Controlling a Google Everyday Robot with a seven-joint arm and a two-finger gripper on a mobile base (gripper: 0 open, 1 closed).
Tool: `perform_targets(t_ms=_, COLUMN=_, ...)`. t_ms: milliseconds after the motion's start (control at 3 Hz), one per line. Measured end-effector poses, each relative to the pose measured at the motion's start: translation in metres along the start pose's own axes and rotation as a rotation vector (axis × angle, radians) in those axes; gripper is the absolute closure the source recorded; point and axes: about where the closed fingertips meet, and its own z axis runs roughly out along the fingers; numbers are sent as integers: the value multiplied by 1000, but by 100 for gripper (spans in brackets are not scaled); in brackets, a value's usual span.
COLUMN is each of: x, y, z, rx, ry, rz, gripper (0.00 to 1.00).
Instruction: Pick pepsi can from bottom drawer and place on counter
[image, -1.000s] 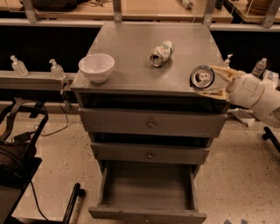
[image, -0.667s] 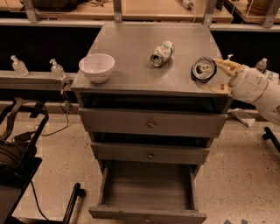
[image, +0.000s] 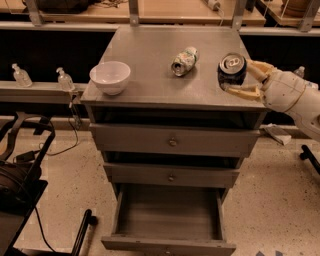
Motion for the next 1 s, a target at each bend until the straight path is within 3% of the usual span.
perform_targets(t_ms=333, x=13, y=-10, z=-2, rx=13, ry=81, rz=125, gripper=100)
perform_targets(t_ms=1000, x=42, y=-26, z=-22, rx=83, ry=206, rz=289, gripper=100)
